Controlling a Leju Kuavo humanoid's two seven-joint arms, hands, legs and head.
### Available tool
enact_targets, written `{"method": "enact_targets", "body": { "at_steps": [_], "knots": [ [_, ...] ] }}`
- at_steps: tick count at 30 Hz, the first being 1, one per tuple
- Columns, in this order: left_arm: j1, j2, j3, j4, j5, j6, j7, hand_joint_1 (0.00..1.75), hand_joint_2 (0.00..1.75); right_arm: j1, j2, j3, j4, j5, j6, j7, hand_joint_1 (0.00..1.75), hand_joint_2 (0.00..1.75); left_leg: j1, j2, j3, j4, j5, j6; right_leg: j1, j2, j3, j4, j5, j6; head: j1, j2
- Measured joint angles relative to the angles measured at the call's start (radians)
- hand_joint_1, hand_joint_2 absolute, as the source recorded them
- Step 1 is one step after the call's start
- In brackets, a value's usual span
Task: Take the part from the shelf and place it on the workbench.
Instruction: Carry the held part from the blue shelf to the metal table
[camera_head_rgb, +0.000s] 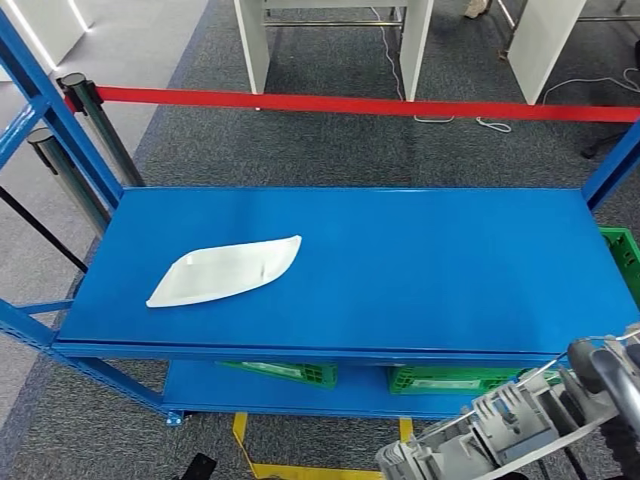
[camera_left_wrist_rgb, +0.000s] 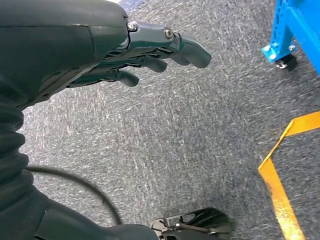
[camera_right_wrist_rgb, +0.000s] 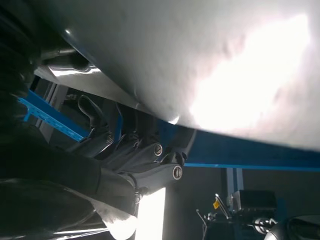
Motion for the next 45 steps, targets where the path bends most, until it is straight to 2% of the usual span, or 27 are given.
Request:
{"method": "enact_targets", "body": {
  "at_steps": [2, 6, 8, 10, 11, 12, 13, 15, 17, 19, 21, 22, 25, 26, 27, 28, 29, 30, 32, 34, 36, 37, 39, 41, 42, 44, 45],
  "knots": [
    [-0.002, 0.001, 0.0, 0.0, 0.0, -0.004, 0.001, 0.0, 1.75, -0.002, 0.0, 0.006, 0.0, 0.0, 0.0, 0.005, 1.75, 1.75, -0.005, 0.0, 0.062, -0.107, 0.024, 0.009, 0.001, 0.0, -0.007, -0.001, 0.015, 0.011, 0.001, 0.0],
    [0.001, 0.0, 0.0, 0.0, 0.0, -0.006, 0.002, 0.0, 1.75, -0.004, 0.0, 0.017, 0.004, 0.0, 0.0, 0.011, 1.75, 1.75, -0.009, 0.003, 0.051, -0.129, 0.06, 0.027, -0.004, -0.001, -0.016, -0.007, 0.03, 0.036, 0.003, 0.0],
    [0.0, -0.001, 0.001, 0.0, 0.0, -0.006, 0.002, 0.0, 1.75, -0.003, 0.0, 0.02, 0.005, 0.0, 0.0, 0.012, 1.75, 1.75, -0.005, 0.008, 0.027, -0.138, 0.089, 0.04, -0.005, 0.002, -0.041, 0.046, -0.039, 0.042, 0.007, 0.0],
    [0.0, 0.0, 0.001, 0.0, 0.0, -0.007, 0.002, 0.0, 1.75, -0.003, 0.0, 0.023, 0.007, 0.0, 0.0, 0.013, 1.75, 1.75, -0.008, 0.011, -0.006, -0.137, 0.113, 0.047, -0.004, 0.003, -0.071, 0.17, -0.141, 0.047, 0.01, 0.0],
    [0.0, -0.001, 0.002, 0.0, 0.0, -0.008, 0.002, 0.0, 1.75, -0.003, 0.0, 0.025, 0.008, 0.0, 0.0, 0.013, 1.75, 1.75, -0.009, 0.012, -0.023, -0.136, 0.125, 0.047, -0.004, 0.002, -0.077, 0.229, -0.168, 0.049, 0.011, 0.0],
    [0.0, -0.001, 0.002, 0.0, 0.0, -0.008, 0.002, 0.0, 1.75, -0.003, 0.0, 0.028, 0.01, 0.0, 0.0, 0.013, 1.75, 1.75, -0.01, 0.012, -0.04, -0.135, 0.137, 0.046, -0.004, 0.002, -0.071, 0.263, -0.171, 0.051, 0.011, 0.0],
    [0.001, -0.001, 0.002, 0.0, 0.0, -0.009, 0.002, 0.0, 1.75, -0.003, 0.0, 0.03, 0.011, 0.0, 0.0, 0.014, 1.75, 1.75, -0.01, 0.013, -0.055, -0.133, 0.148, 0.044, -0.004, 0.002, -0.047, 0.263, -0.152, 0.052, 0.011, 0.0],
    [0.0, -0.001, 0.003, 0.0, 0.0, -0.011, 0.003, 0.0, 1.75, -0.004, 0.0, 0.033, 0.012, 0.0, 0.0, 0.019, 1.75, 1.75, -0.01, 0.013, -0.081, -0.128, 0.168, 0.038, -0.006, 0.002, 0.05, 0.162, -0.105, 0.052, 0.011, 0.0],
    [0.0, -0.001, 0.003, 0.0, 0.0, -0.012, 0.004, 0.0, 1.75, -0.007, 0.0, 0.038, 0.012, -0.001, 0.0, 0.025, 1.75, 1.75, -0.012, 0.012, -0.097, -0.117, 0.183, 0.029, -0.004, 0.002, 0.161, 0.014, -0.113, 0.047, 0.011, 0.0],
    [-0.001, 0.0, 0.004, 0.0, 0.0, -0.011, 0.005, 0.0, 1.75, -0.009, 0.0, 0.043, 0.012, -0.001, 0.0, 0.029, 1.75, 1.75, -0.014, 0.011, -0.104, -0.111, 0.199, 0.018, 0.001, 0.004, 0.197, -0.053, -0.138, 0.035, 0.011, 0.0],
    [0.001, 0.001, 0.005, 0.0, 0.0, -0.01, 0.003, 0.0, 1.75, -0.009, 0.0, 0.047, 0.013, 0.0, 0.0, 0.032, 1.75, 1.75, -0.01, 0.01, -0.11, -0.11, 0.202, 0.006, 0.001, 0.002, 0.178, -0.053, -0.129, 0.019, 0.011, 0.0],
    [0.003, 0.002, 0.005, 0.001, 0.0, -0.009, 0.002, 0.0, 1.75, -0.01, 0.0, 0.049, 0.013, 0.0, 0.0, 0.033, 1.75, 1.75, -0.008, 0.009, -0.117, -0.095, 0.177, -0.001, 0.0, 0.0, 0.168, -0.053, -0.119, 0.009, 0.01, 0.0],
    [0.005, 0.002, 0.006, 0.001, 0.0, -0.008, 0.001, 0.0, 1.75, -0.009, 0.0, 0.055, 0.014, 0.0, 0.0, 0.033, 1.75, 1.75, -0.002, 0.007, -0.148, 0.056, 0.026, -0.02, -0.001, -0.004, 0.135, -0.051, -0.085, -0.006, 0.006, 0.0],
    [0.005, 0.002, 0.006, 0.001, 0.0, -0.008, 0.001, 0.0, 1.75, -0.008, 0.0, 0.057, 0.014, 0.0, 0.0, 0.033, 1.75, 1.75, 0.0, 0.007, -0.156, 0.119, -0.007, -0.023, 0.0, -0.004, 0.123, -0.049, -0.074, -0.007, 0.006, 0.0],
    [0.005, 0.002, 0.006, 0.001, 0.0, -0.008, 0.002, 0.0, 1.75, -0.007, 0.0, 0.058, 0.014, 0.0, 0.0, 0.033, 1.75, 1.75, 0.001, 0.007, -0.155, 0.163, -0.017, -0.024, 0.0, -0.004, 0.11, -0.045, -0.063, -0.006, 0.006, 0.0],
    [0.004, 0.002, 0.006, 0.001, 0.001, -0.008, 0.002, 0.0, 1.75, -0.006, 0.0, 0.06, 0.014, 0.0, 0.0, 0.033, 1.75, 1.75, 0.002, 0.007, -0.14, 0.176, -0.007, -0.025, 0.0, -0.004, 0.093, -0.041, -0.053, -0.005, 0.005, 0.0],
    [0.004, 0.002, 0.006, 0.001, 0.001, -0.009, 0.003, 0.0, 1.75, -0.005, 0.0, 0.061, 0.014, 0.0, 0.0, 0.033, 1.75, 1.75, 0.002, 0.007, -0.106, 0.146, 0.018, -0.022, 0.0, -0.004, 0.077, -0.035, -0.045, -0.003, 0.005, 0.0],
    [0.004, 0.002, 0.006, 0.001, 0.001, -0.009, 0.004, 0.0, 1.75, -0.004, 0.0, 0.062, 0.014, 0.0, 0.0, 0.033, 1.75, 1.75, 0.002, 0.006, -0.058, 0.084, 0.041, -0.018, 0.0, -0.003, 0.064, -0.03, -0.037, -0.001, 0.005, 0.0],
    [0.003, 0.003, 0.006, 0.001, 0.002, -0.009, 0.006, 0.0, 1.75, -0.003, 0.0, 0.063, 0.014, 0.0, 0.0, 0.032, 1.75, 1.75, -0.001, 0.002, 0.036, -0.062, 0.055, -0.006, 0.002, -0.003, 0.043, -0.022, -0.023, 0.007, 0.006, 0.0],
    [0.003, 0.003, 0.007, 0.001, 0.002, -0.01, 0.007, 0.0, 1.75, -0.002, 0.0, 0.064, 0.013, 0.0, 0.0, 0.032, 1.75, 1.75, -0.006, -0.001, 0.068, -0.13, 0.046, 0.004, 0.002, -0.003, 0.031, -0.023, -0.006, 0.019, 0.006, 0.0],
    [0.004, 0.002, 0.007, 0.001, 0.002, -0.01, 0.007, 0.0, 1.75, 0.0, 0.0, 0.065, 0.013, 0.0, 0.0, 0.032, 1.75, 1.75, -0.007, 0.002, 0.056, -0.142, 0.062, 0.016, 0.0, -0.002, 0.023, -0.027, 0.007, 0.034, 0.006, 0.0],
    [0.005, 0.001, 0.007, 0.001, 0.002, -0.01, 0.007, 0.0, 1.75, 0.002, 0.0, 0.065, 0.013, 0.0, 0.0, 0.031, 1.75, 1.75, -0.006, 0.004, 0.046, -0.147, 0.074, 0.025, -0.001, -0.001, 0.014, -0.019, -0.006, 0.039, 0.007, 0.0],
    [0.004, 0.0, 0.007, 0.001, 0.003, -0.01, 0.007, 0.0, 1.75, 0.003, 0.0, 0.065, 0.014, -0.001, 0.0, 0.031, 1.75, 1.75, -0.003, 0.01, 0.022, -0.154, 0.099, 0.038, -0.002, 0.002, -0.017, 0.054, -0.088, 0.044, 0.01, 0.0],
    [0.004, 0.0, 0.008, 0.001, 0.003, -0.011, 0.007, 0.0, 1.75, 0.004, 0.0, 0.066, 0.014, -0.001, 0.0, 0.031, 1.75, 1.75, -0.007, 0.012, -0.009, -0.153, 0.122, 0.043, -0.001, 0.002, -0.049, 0.187, -0.178, 0.048, 0.012, 0.0],
    [0.004, -0.001, 0.008, 0.001, 0.003, -0.011, 0.007, 0.0, 1.75, 0.004, 0.0, 0.067, 0.014, -0.001, 0.0, 0.031, 1.75, 1.75, -0.008, 0.013, -0.023, -0.152, 0.133, 0.043, 0.0, 0.002, -0.055, 0.24, -0.195, 0.049, 0.012, 0.0],
    [0.004, -0.001, 0.008, 0.001, 0.003, -0.012, 0.007, 0.0, 1.75, 0.005, 0.0, 0.068, 0.014, -0.001, 0.0, 0.031, 1.75, 1.75, -0.01, 0.014, -0.054, -0.148, 0.156, 0.041, 0.0, 0.002, -0.019, 0.253, -0.158, 0.049, 0.011, 0.0],
    [0.004, -0.001, 0.008, 0.001, 0.003, -0.012, 0.007, 0.0, 1.75, 0.005, 0.0, 0.069, 0.014, -0.001, 0.0, 0.031, 1.75, 1.75, -0.01, 0.014, -0.067, -0.146, 0.166, 0.039, 0.0, 0.002, 0.025, 0.203, -0.127, 0.049, 0.011, 0.0]
  ]
}}
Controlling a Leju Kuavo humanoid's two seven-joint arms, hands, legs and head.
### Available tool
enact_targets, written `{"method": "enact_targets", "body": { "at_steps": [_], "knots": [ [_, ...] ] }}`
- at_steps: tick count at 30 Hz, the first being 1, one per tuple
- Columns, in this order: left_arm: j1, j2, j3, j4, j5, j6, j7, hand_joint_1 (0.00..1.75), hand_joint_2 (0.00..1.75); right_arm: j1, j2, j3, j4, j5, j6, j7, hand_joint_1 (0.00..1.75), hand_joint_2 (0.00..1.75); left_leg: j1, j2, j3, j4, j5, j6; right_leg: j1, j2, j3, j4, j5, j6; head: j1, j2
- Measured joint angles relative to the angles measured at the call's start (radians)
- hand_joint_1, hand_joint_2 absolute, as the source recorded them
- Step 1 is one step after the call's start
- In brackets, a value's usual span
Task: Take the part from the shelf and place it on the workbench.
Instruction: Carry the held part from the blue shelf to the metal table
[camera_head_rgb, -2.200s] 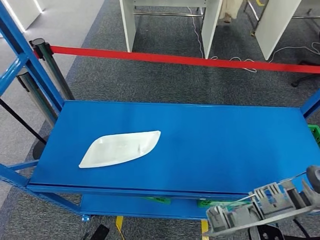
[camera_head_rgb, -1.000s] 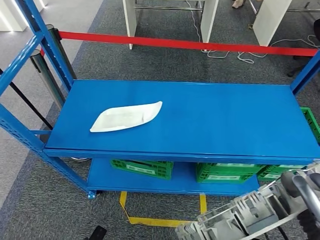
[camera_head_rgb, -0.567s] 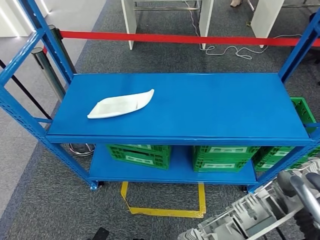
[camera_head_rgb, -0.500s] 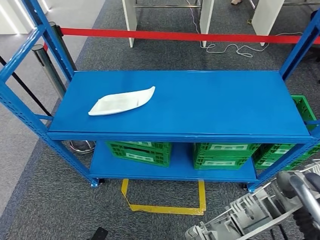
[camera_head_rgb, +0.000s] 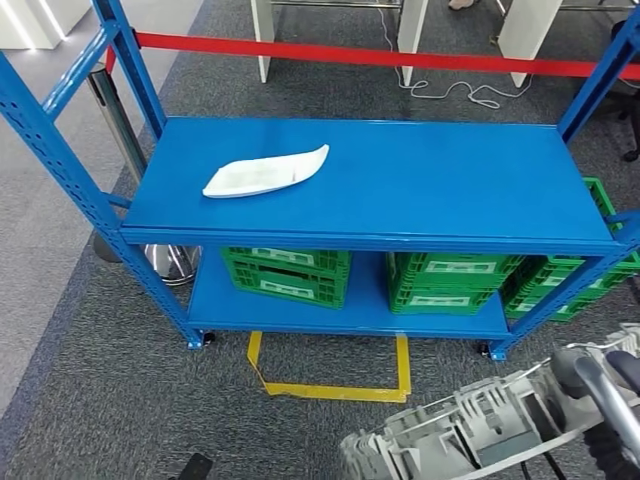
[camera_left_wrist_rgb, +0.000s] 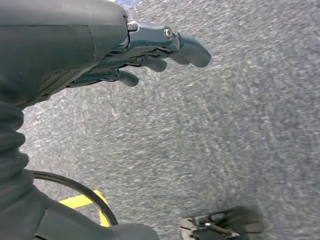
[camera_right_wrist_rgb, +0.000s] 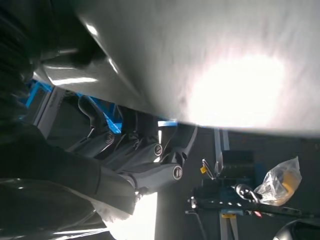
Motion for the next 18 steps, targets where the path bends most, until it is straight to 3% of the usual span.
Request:
{"method": "enact_targets", "body": {
  "at_steps": [1, 3, 5, 7, 8, 9, 11, 12, 13, 14, 15, 16, 18],
  "knots": [
    [0.0, 0.0, 0.0, 0.0, 0.0, 0.0, 0.0, 0.0, 1.75, 0.0, 0.0, 0.001, 0.0, 0.0, 0.0, 0.0, 1.75, 1.75, -0.001, 0.0, -0.013, 0.004, 0.01, -0.004, 0.0, 0.0, 0.057, -0.074, 0.02, -0.001, 0.0, 0.0],
    [0.0, 0.0, 0.0, 0.0, 0.0, 0.0, 0.0, 0.0, 1.75, -0.001, 0.0, 0.003, 0.0, 0.0, 0.0, 0.0, 1.75, 1.75, -0.003, 0.0, -0.033, 0.014, 0.027, -0.012, 0.002, 0.001, 0.157, -0.223, 0.012, -0.006, -0.001, 0.0],
    [0.001, 0.0, 0.0, 0.0, 0.0, 0.0, 0.0, 0.0, 1.75, -0.001, 0.0, 0.003, 0.0, 0.0, 0.0, 0.0, 1.75, 1.75, -0.004, -0.001, -0.047, 0.017, 0.049, -0.02, 0.006, 0.003, 0.185, -0.28, -0.004, -0.014, -0.002, 0.0],
    [0.002, 0.001, 0.0, 0.0, 0.0, 0.0, 0.0, 0.0, 1.75, 0.0, 0.0, 0.004, 0.001, 0.0, 0.0, 0.0, 1.75, 1.75, -0.002, -0.003, -0.058, 0.023, 0.044, -0.032, 0.004, 0.001, 0.167, -0.277, 0.008, -0.026, -0.003, 0.0],
    [0.003, 0.002, 0.0, 0.0, 0.0, 0.0, 0.001, 0.0, 1.75, -0.001, 0.0, 0.004, 0.001, 0.0, 0.0, 0.0, 1.75, 1.75, -0.001, -0.004, -0.065, 0.043, 0.016, -0.038, 0.002, -0.001, 0.158, -0.275, 0.016, -0.034, -0.004, 0.0],
    [0.003, 0.002, 0.0, 0.0, 0.0, 0.0, 0.003, 0.0, 1.75, -0.001, 0.0, 0.004, 0.001, 0.001, 0.0, 0.0, 1.75, 1.75, 0.001, -0.005, -0.076, 0.088, -0.031, -0.045, 0.0, -0.004, 0.148, -0.273, 0.024, -0.041, -0.006, 0.0],
    [0.004, 0.002, 0.0, 0.0, 0.0, 0.0, 0.005, 0.0, 1.75, -0.001, 0.0, 0.004, 0.001, 0.001, 0.0, 0.0, 1.75, 1.75, 0.003, -0.006, -0.104, 0.228, -0.131, -0.052, 0.002, -0.006, 0.122, -0.263, 0.039, -0.05, -0.008, 0.0],
    [0.004, 0.001, 0.0, 0.0, 0.0, 0.0, 0.006, 0.0, 1.75, -0.001, 0.0, 0.004, 0.001, 0.001, 0.0, 0.0, 1.75, 1.75, 0.004, -0.006, -0.111, 0.291, -0.158, -0.052, 0.002, -0.006, 0.106, -0.257, 0.046, -0.05, -0.009, 0.0],
    [0.004, 0.001, 0.0, 0.0, 0.0, 0.0, 0.006, 0.0, 1.75, -0.001, 0.0, 0.004, 0.001, 0.001, 0.0, 0.0, 1.75, 1.75, 0.004, -0.007, -0.105, 0.323, -0.16, -0.051, 0.003, -0.006, 0.09, -0.25, 0.053, -0.05, -0.009, 0.0],
    [0.004, 0.001, 0.0, 0.0, 0.0, 0.0, 0.006, 0.0, 1.75, -0.001, 0.0, 0.004, 0.002, 0.001, 0.0, 0.0, 1.75, 1.75, 0.004, -0.007, -0.082, 0.316, -0.143, -0.048, 0.004, -0.006, 0.074, -0.244, 0.06, -0.05, -0.009, 0.0],
    [0.004, 0.001, 0.0, 0.0, 0.0, 0.0, 0.006, 0.0, 1.75, 0.0, 0.0, 0.004, 0.002, 0.001, 0.0, 0.0, 1.75, 1.75, 0.003, -0.007, -0.042, 0.271, -0.117, -0.042, 0.005, -0.005, 0.061, -0.237, 0.065, -0.05, -0.01, 0.0],
    [0.003, 0.002, 0.0, 0.0, 0.0, 0.0, 0.006, 0.0, 1.75, 0.0, 0.0, 0.004, 0.002, 0.001, 0.0, 0.0, 1.75, 1.75, 0.001, -0.009, 0.006, 0.202, -0.1, -0.032, 0.006, -0.004, 0.05, -0.232, 0.07, -0.049, -0.009, 0.0],
    [0.002, 0.006, 0.0, 0.0, 0.0, 0.0, 0.006, 0.0, 1.75, -0.001, 0.001, 0.004, 0.002, 0.0, 0.0, 0.0, 1.75, 1.75, -0.004, -0.013, 0.087, 0.071, -0.095, -0.014, 0.007, -0.004, 0.036, -0.226, 0.082, -0.042, -0.009, 0.0]
  ]
}}
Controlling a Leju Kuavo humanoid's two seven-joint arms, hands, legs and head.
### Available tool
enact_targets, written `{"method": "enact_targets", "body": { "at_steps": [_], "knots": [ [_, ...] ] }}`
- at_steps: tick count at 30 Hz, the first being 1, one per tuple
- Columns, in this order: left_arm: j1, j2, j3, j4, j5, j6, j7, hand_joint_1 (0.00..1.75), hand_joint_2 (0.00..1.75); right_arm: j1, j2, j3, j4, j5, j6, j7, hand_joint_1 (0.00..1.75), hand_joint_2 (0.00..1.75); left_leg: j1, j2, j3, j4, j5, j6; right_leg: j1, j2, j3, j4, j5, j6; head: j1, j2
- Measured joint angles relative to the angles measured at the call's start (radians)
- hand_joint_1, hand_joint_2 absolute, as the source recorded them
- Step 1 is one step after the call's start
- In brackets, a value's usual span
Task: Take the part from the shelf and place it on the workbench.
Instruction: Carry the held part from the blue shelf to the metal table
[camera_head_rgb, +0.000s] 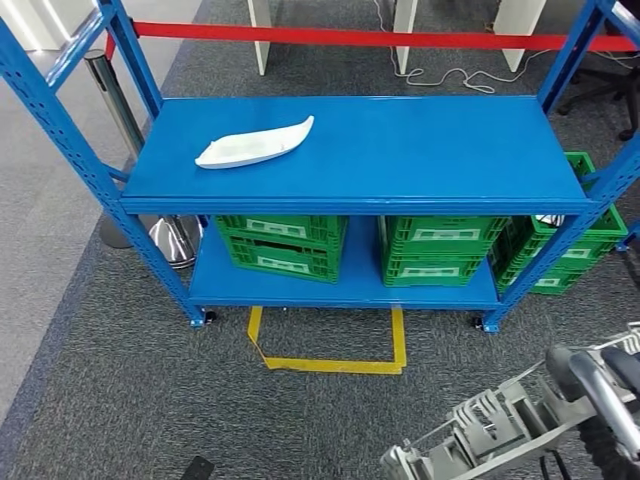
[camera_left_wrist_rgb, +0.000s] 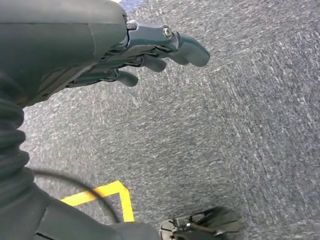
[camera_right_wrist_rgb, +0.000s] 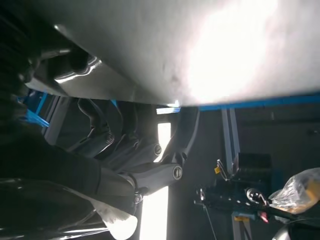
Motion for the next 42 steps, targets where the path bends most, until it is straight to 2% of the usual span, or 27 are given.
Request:
{"method": "enact_targets", "body": {
  "at_steps": [2, 4, 6, 8, 9, 10, 11, 13, 15, 16, 19, 21, 23, 24, 25, 26, 27, 29, 31, 32, 34, 35, 36, 37, 39, 40, 42],
  "knots": [
    [-0.001, 0.002, 0.0, 0.0, 0.0, 0.0, 0.0, 0.0, 1.75, -0.001, 0.001, 0.0, 0.0, 0.0, 0.0, 0.0, 1.75, 1.75, -0.006, -0.002, 0.021, -0.048, -0.005, 0.007, -0.004, -0.002, -0.01, -0.002, 0.016, 0.013, -0.001, 0.0],
    [-0.001, 0.0, 0.0, 0.0, 0.0, 0.0, 0.0, 0.0, 1.75, 0.0, 0.001, 0.0, 0.0, 0.0, 0.0, 0.001, 1.75, 1.75, -0.004, 0.0, 0.013, -0.067, 0.012, 0.01, -0.005, -0.001, -0.021, -0.003, 0.017, 0.023, -0.001, 0.0],
    [-0.002, -0.002, 0.0, 0.0, 0.0, 0.0, 0.002, 0.0, 1.75, 0.0, 0.002, 0.0, 0.001, -0.002, 0.0, 0.004, 1.75, 1.75, 0.002, 0.004, -0.001, -0.085, 0.033, 0.018, -0.004, 0.002, -0.045, 0.041, -0.04, 0.03, 0.005, 0.0],
    [-0.003, -0.004, 0.001, 0.0, 0.0, 0.0, 0.003, 0.0, 1.75, 0.001, 0.002, 0.001, 0.003, -0.004, 0.0, 0.005, 1.75, 1.75, 0.002, 0.007, -0.023, -0.085, 0.052, 0.022, -0.006, 0.004, -0.079, 0.158, -0.131, 0.036, 0.01, 0.0],
    [-0.003, -0.004, 0.001, 0.0, 0.0, 0.0, 0.003, 0.0, 1.75, 0.001, 0.002, 0.002, 0.004, -0.006, 0.0, 0.005, 1.75, 1.75, 0.001, 0.008, -0.036, -0.081, 0.061, 0.022, -0.006, 0.004, -0.088, 0.217, -0.154, 0.039, 0.011, 0.0],
    [-0.003, -0.005, 0.001, 0.0, 0.0, 0.0, 0.003, 0.0, 1.75, 0.002, 0.002, 0.004, 0.005, -0.008, 0.0, 0.004, 1.75, 1.75, 0.001, 0.01, -0.051, -0.076, 0.07, 0.021, -0.006, 0.004, -0.087, 0.259, -0.157, 0.042, 0.011, 0.0],
    [-0.003, -0.005, 0.001, 0.0, 0.0, 0.0, 0.004, 0.0, 1.75, 0.002, 0.002, 0.004, 0.007, -0.012, 0.0, 0.003, 1.75, 1.75, 0.002, 0.011, -0.066, -0.07, 0.077, 0.02, -0.007, 0.004, -0.072, 0.266, -0.136, 0.044, 0.011, 0.0],
    [-0.004, -0.005, 0.001, 0.0, 0.0, 0.0, 0.004, 0.0, 1.75, 0.002, 0.002, 0.007, 0.009, -0.023, 0.0, -0.003, 1.75, 1.75, 0.003, 0.012, -0.098, -0.052, 0.091, 0.014, -0.01, 0.003, 0.005, 0.179, -0.078, 0.048, 0.011, 0.0],
    [-0.004, -0.005, 0.001, 0.0, 0.0, 0.0, 0.004, 0.0, 1.75, 0.004, 0.004, 0.008, 0.01, -0.039, 0.0, -0.017, 1.75, 1.75, 0.002, 0.01, -0.125, -0.034, 0.105, 0.004, -0.009, 0.004, 0.101, 0.039, -0.078, 0.045, 0.011, 0.0],
    [-0.004, -0.004, 0.001, 0.0, 0.0, 0.001, 0.004, 0.0, 1.75, 0.008, 0.006, 0.007, 0.011, -0.048, 0.0, -0.028, 1.75, 1.75, 0.002, 0.009, -0.132, -0.028, 0.113, -0.002, -0.007, 0.004, 0.126, -0.006, -0.091, 0.04, 0.011, 0.0],
    [-0.001, 0.001, 0.001, 0.001, 0.001, 0.001, 0.0, 0.0, 1.75, 0.026, 0.025, 0.001, 0.012, -0.081, 0.0, -0.079, 1.75, 1.75, 0.003, 0.007, -0.142, -0.026, 0.13, -0.016, -0.004, 0.002, 0.112, -0.022, -0.086, 0.015, 0.01, 0.0],
    [0.002, 0.005, 0.001, 0.002, 0.002, 0.002, -0.002, 0.0, 1.75, 0.039, 0.046, -0.008, 0.012, -0.105, 0.0, -0.116, 1.75, 1.75, 0.007, 0.005, -0.156, 0.014, 0.066, -0.029, -0.006, -0.002, 0.088, -0.02, -0.065, -0.004, 0.007, 0.0],
    [0.003, 0.007, 0.001, 0.002, 0.003, 0.002, -0.002, 0.0, 1.75, 0.055, 0.068, -0.02, 0.013, -0.128, 0.0, -0.152, 1.75, 1.75, 0.011, 0.004, -0.171, 0.124, -0.05, -0.04, -0.007, -0.004, 0.062, -0.019, -0.039, -0.014, 0.003, 0.0],
    [0.003, 0.007, 0.001, 0.002, 0.003, 0.002, -0.002, 0.0, 1.75, 0.062, 0.079, -0.028, 0.013, -0.139, 0.0, -0.169, 1.75, 1.75, 0.013, 0.004, -0.175, 0.187, -0.089, -0.043, -0.006, -0.004, 0.047, -0.017, -0.025, -0.014, 0.003, 0.0],
    [0.003, 0.007, 0.001, 0.002, 0.003, 0.002, -0.001, 0.0, 1.75, 0.069, 0.091, -0.036, 0.013, -0.151, 0.0, -0.188, 1.75, 1.75, 0.014, 0.004, -0.172, 0.235, -0.099, -0.045, -0.006, -0.004, 0.03, -0.014, -0.011, -0.014, 0.003, 0.0],
    [0.003, 0.007, 0.001, 0.002, 0.002, 0.002, 0.0, 0.0, 1.75, 0.076, 0.104, -0.046, 0.013, -0.164, 0.0, -0.209, 1.75, 1.75, 0.015, 0.004, -0.158, 0.258, -0.084, -0.045, -0.006, -0.005, 0.011, -0.009, 0.002, -0.013, 0.002, 0.0],
    [0.003, 0.007, 0.001, 0.002, 0.001, 0.002, 0.002, 0.0, 1.75, 0.082, 0.117, -0.055, 0.013, -0.178, 0.0, -0.233, 1.75, 1.75, 0.016, 0.004, -0.129, 0.246, -0.055, -0.044, -0.006, -0.004, -0.011, -0.003, 0.014, -0.011, 0.002, 0.0],
    [0.002, 0.009, 0.001, 0.002, -0.003, 0.003, 0.003, 0.0, 1.75, 0.093, 0.149, -0.079, 0.013, -0.221, 0.0, -0.301, 1.75, 1.75, 0.016, 0.002, -0.026, 0.124, -0.02, -0.037, -0.005, -0.003, -0.046, 0.007, 0.036, -0.004, 0.002, 0.0],
    [-0.001, 0.012, 0.001, 0.002, -0.007, 0.005, 0.001, 0.0, 1.75, 0.1, 0.19, -0.108, 0.017, -0.272, 0.0, -0.38, 1.75, 1.75, 0.012, -0.002, 0.07, -0.022, -0.042, -0.028, -0.004, -0.004, -0.061, 0.009, 0.057, 0.007, 0.003, 0.0],
    [-0.003, 0.013, 0.0, 0.002, -0.011, 0.008, 0.0, 0.0, 1.75, 0.101, 0.211, -0.123, 0.021, -0.294, 0.0, -0.415, 1.75, 1.75, 0.009, -0.003, 0.091, -0.062, -0.055, -0.024, -0.005, -0.005, -0.062, 0.006, 0.069, 0.013, 0.001, 0.0],
    [-0.006, 0.016, -0.002, 0.002, -0.025, 0.021, 0.0, 0.0, 1.75, 0.099, 0.249, -0.152, 0.036, -0.326, 0.0, -0.465, 1.75, 1.75, 0.007, -0.003, 0.081, -0.076, -0.042, -0.013, -0.008, -0.006, -0.066, -0.005, 0.088, 0.025, 0.0, 0.0],
    [-0.008, 0.018, -0.006, 0.002, -0.035, 0.028, 0.001, 0.0, 1.75, 0.099, 0.264, -0.166, 0.046, -0.335, 0.0, -0.481, 1.75, 1.75, 0.008, -0.003, 0.07, -0.079, -0.031, -0.005, -0.009, -0.005, -0.073, -0.001, 0.076, 0.029, -0.001, 0.0],
    [-0.009, 0.019, -0.01, 0.002, -0.043, 0.034, 0.003, 0.0, 1.75, 0.099, 0.276, -0.179, 0.055, -0.341, 0.0, -0.494, 1.75, 1.75, 0.009, -0.003, 0.057, -0.081, -0.019, 0.003, -0.009, -0.003, -0.083, 0.013, 0.048, 0.031, 0.002, 0.0],
    [-0.011, 0.021, -0.014, 0.002, -0.051, 0.037, 0.007, 0.0, 1.75, 0.099, 0.286, -0.191, 0.065, -0.347, 0.0, -0.504, 1.75, 1.75, 0.009, -0.003, 0.043, -0.082, -0.005, 0.01, -0.01, -0.002, -0.096, 0.048, -0.002, 0.032, 0.003, 0.0],
    [-0.014, 0.022, -0.022, 0.002, -0.063, 0.037, 0.021, 0.0, 1.75, 0.096, 0.303, -0.21, 0.085, -0.357, 0.0, -0.519, 1.75, 1.75, 0.005, -0.008, 0.01, -0.081, 0.022, 0.016, -0.008, 0.0, -0.121, 0.167, -0.104, 0.032, 0.006, 0.0],
    [-0.014, 0.022, -0.028, 0.002, -0.069, 0.036, 0.029, 0.0, 1.75, 0.095, 0.312, -0.218, 0.097, -0.363, 0.0, -0.526, 1.75, 1.75, 0.003, -0.012, -0.009, -0.08, 0.037, 0.017, -0.007, 0.001, -0.128, 0.231, -0.122, 0.031, 0.006, 0.0],
    [-0.013, 0.02, -0.039, 0.002, -0.079, 0.034, 0.039, 0.0, 1.75, 0.093, 0.326, -0.228, 0.116, -0.371, 0.0, -0.536, 1.75, 1.75, 0.0, -0.023, -0.046, -0.076, 0.064, 0.015, -0.003, 0.005, -0.11, 0.283, -0.075, 0.027, 0.005, 0.0]
  ]
}}
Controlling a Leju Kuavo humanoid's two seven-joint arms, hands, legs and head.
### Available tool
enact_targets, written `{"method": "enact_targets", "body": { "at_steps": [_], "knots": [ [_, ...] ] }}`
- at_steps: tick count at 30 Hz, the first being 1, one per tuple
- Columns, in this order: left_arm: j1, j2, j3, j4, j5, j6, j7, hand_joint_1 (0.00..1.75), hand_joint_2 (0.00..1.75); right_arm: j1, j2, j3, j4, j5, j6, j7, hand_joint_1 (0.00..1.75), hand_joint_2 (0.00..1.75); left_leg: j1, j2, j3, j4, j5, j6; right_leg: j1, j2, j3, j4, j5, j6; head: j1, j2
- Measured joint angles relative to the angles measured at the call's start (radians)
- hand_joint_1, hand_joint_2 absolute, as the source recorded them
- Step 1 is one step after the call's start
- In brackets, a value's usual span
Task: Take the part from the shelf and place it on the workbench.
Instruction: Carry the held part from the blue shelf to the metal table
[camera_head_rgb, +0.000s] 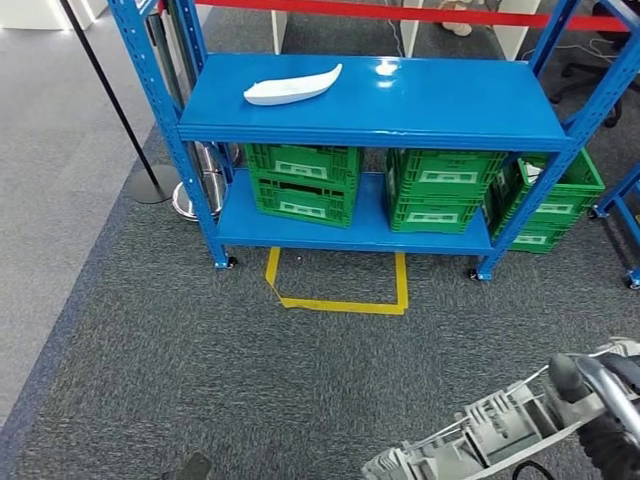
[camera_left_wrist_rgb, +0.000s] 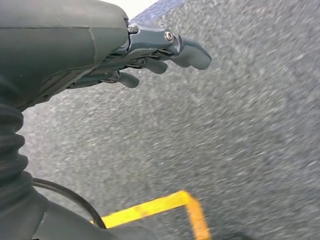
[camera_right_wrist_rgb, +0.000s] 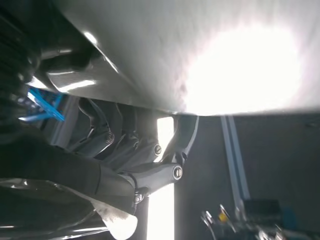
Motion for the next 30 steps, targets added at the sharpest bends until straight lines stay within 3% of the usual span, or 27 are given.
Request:
{"method": "enact_targets", "body": {
  "at_steps": [1, 2, 4, 5, 6, 8, 9, 12, 14, 15, 16, 18, 20, 22, 24, 26, 28, 29, 30],
  "knots": [
    [0.0, 0.0, -0.004, 0.0, -0.003, 0.0, 0.002, 0.0, 1.75, -0.001, 0.006, -0.004, 0.007, -0.003, 0.0, -0.004, 1.75, 1.75, -0.001, -0.007, -0.017, 0.004, 0.011, -0.002, 0.002, 0.007, 0.034, -0.024, 0.034, -0.004, 0.0, 0.0],
    [-0.001, -0.001, -0.007, 0.0, -0.004, 0.0, 0.003, 0.0, 1.75, -0.002, 0.011, -0.006, 0.011, -0.005, 0.0, -0.009, 1.75, 1.75, 0.0, -0.014, -0.03, 0.009, 0.02, -0.005, 0.003, 0.028, 0.087, -0.086, 0.048, -0.01, 0.0, 0.0],
    [-0.005, -0.002, -0.01, -0.001, -0.005, 0.002, 0.003, 0.0, 1.75, -0.005, 0.02, -0.01, 0.016, -0.009, 0.0, -0.015, 1.75, 1.75, -0.003, -0.031, -0.049, 0.021, 0.035, -0.012, 0.003, 0.073, 0.203, -0.241, 0.021, -0.018, 0.0, 0.0],
    [-0.007, -0.002, -0.012, -0.001, -0.005, 0.002, 0.003, 0.0, 1.75, -0.006, 0.025, -0.012, 0.019, -0.011, 0.0, -0.018, 1.75, 1.75, -0.004, -0.041, -0.055, 0.025, 0.043, -0.017, 0.003, 0.085, 0.238, -0.295, -0.002, -0.02, 0.0, 0.0],
    [-0.008, -0.002, -0.014, -0.001, -0.005, 0.003, 0.002, 0.0, 1.75, -0.007, 0.03, -0.014, 0.021, -0.015, 0.0, -0.021, 1.75, 1.75, -0.005, -0.052, -0.059, 0.026, 0.051, -0.023, 0.004, 0.08, 0.252, -0.321, -0.013, -0.022, 0.0, 0.0],
    [-0.007, 0.001, -0.016, -0.001, -0.005, 0.006, -0.003, 0.0, 1.75, -0.008, 0.042, -0.018, 0.026, -0.025, 0.0, -0.027, 1.75, 1.75, -0.002, -0.062, -0.067, 0.032, 0.053, -0.034, 0.001, 0.052, 0.245, -0.328, -0.008, -0.032, 0.0, 0.0],
    [-0.005, 0.001, -0.016, -0.001, -0.005, 0.008, -0.006, 0.0, 1.75, -0.007, 0.049, -0.02, 0.029, -0.03, 0.0, -0.03, 1.75, 1.75, -0.001, -0.053, -0.076, 0.051, 0.033, -0.04, -0.001, 0.036, 0.242, -0.33, -0.002, -0.039, -0.004, 0.0],
    [-0.005, 0.0, -0.017, -0.001, -0.005, 0.012, -0.014, 0.0, 1.75, 0.0, 0.069, -0.024, 0.034, -0.036, 0.0, -0.036, 1.75, 1.75, 0.009, -0.001, -0.127, 0.213, -0.09, -0.063, -0.003, -0.009, 0.229, -0.331, 0.011, -0.049, -0.016, 0.0],
    [-0.003, -0.001, -0.018, -0.001, -0.005, 0.012, -0.016, 0.0, 1.75, 0.003, 0.08, -0.026, 0.039, -0.035, 0.0, -0.039, 1.75, 1.75, 0.02, 0.011, -0.143, 0.309, -0.122, -0.076, -0.004, -0.038, 0.222, -0.33, 0.016, -0.046, -0.016, 0.0],
    [-0.001, -0.001, -0.019, -0.001, -0.005, 0.012, -0.016, 0.0, 1.75, 0.004, 0.084, -0.027, 0.041, -0.034, 0.0, -0.039, 1.75, 1.75, 0.026, 0.015, -0.127, 0.307, -0.108, -0.081, -0.005, -0.051, 0.22, -0.33, 0.017, -0.044, -0.016, 0.0],
    [0.002, -0.001, -0.019, -0.001, -0.004, 0.013, -0.016, 0.0, 1.75, 0.004, 0.087, -0.029, 0.043, -0.035, 0.0, -0.04, 1.75, 1.75, 0.03, 0.02, -0.096, 0.268, -0.082, -0.085, -0.006, -0.064, 0.221, -0.329, 0.018, -0.041, -0.016, 0.0],
    [0.007, -0.001, -0.019, -0.001, -0.001, 0.014, -0.016, 0.0, 1.75, 0.003, 0.092, -0.032, 0.045, -0.036, 0.0, -0.041, 1.75, 1.75, 0.031, 0.056, -0.011, 0.135, -0.036, -0.086, -0.006, -0.087, 0.223, -0.325, 0.017, -0.032, -0.017, 0.0],
    [0.009, -0.001, -0.019, -0.001, 0.001, 0.014, -0.016, 0.0, 1.75, 0.001, 0.094, -0.033, 0.045, -0.036, 0.0, -0.04, 1.75, 1.75, 0.023, 0.087, 0.03, 0.054, -0.026, -0.073, -0.002, -0.105, 0.224, -0.321, 0.018, -0.017, -0.018, 0.0],
    [0.013, -0.001, -0.019, -0.001, 0.003, 0.011, -0.016, 0.0, 1.75, -0.002, 0.094, -0.033, 0.046, -0.031, 0.0, -0.04, 1.75, 1.75, 0.018, 0.078, 0.029, 0.038, -0.034, -0.055, 0.0, -0.123, 0.224, -0.32, 0.019, -0.002, -0.018, 0.0],
    [0.018, -0.001, -0.019, -0.001, 0.003, 0.009, -0.016, 0.0, 1.75, -0.006, 0.094, -0.033, 0.047, -0.026, 0.0, -0.039, 1.75, 1.75, 0.022, 0.061, 0.03, 0.025, -0.036, -0.04, -0.003, -0.12, 0.217, -0.316, 0.008, 0.01, -0.017, 0.0],
    [0.019, -0.001, -0.019, -0.001, 0.004, 0.009, -0.016, 0.0, 1.75, -0.009, 0.094, -0.032, 0.048, -0.024, 0.0, -0.039, 1.75, 1.75, 0.025, 0.048, 0.031, 0.016, -0.031, -0.026, -0.005, -0.071, 0.189, -0.264, -0.029, 0.012, -0.012, 0.0],
    [0.017, -0.001, -0.019, -0.001, 0.005, 0.008, -0.016, 0.0, 1.75, -0.008, 0.095, -0.032, 0.051, -0.022, 0.0, -0.038, 1.75, 1.75, 0.021, 0.028, 0.025, 0.015, -0.027, -0.018, -0.004, -0.019, 0.122, -0.132, -0.083, 0.01, -0.007, 0.0],
    [0.017, -0.003, -0.019, -0.001, 0.005, 0.006, -0.016, 0.0, 1.75, -0.007, 0.095, -0.032, 0.053, -0.016, 0.0, -0.037, 1.75, 1.75, 0.018, 0.016, 0.023, 0.016, -0.025, -0.015, -0.003, -0.008, 0.084, -0.064, -0.102, 0.008, -0.006, 0.0],
    [0.017, -0.004, -0.02, -0.001, 0.004, 0.004, -0.015, 0.0, 1.75, -0.007, 0.095, -0.032, 0.056, -0.008, 0.0, -0.033, 1.75, 1.75, 0.015, 0.003, 0.021, 0.016, -0.024, -0.013, -0.002, -0.003, 0.058, -0.023, -0.102, 0.007, -0.006, 0.0]
  ]
}}
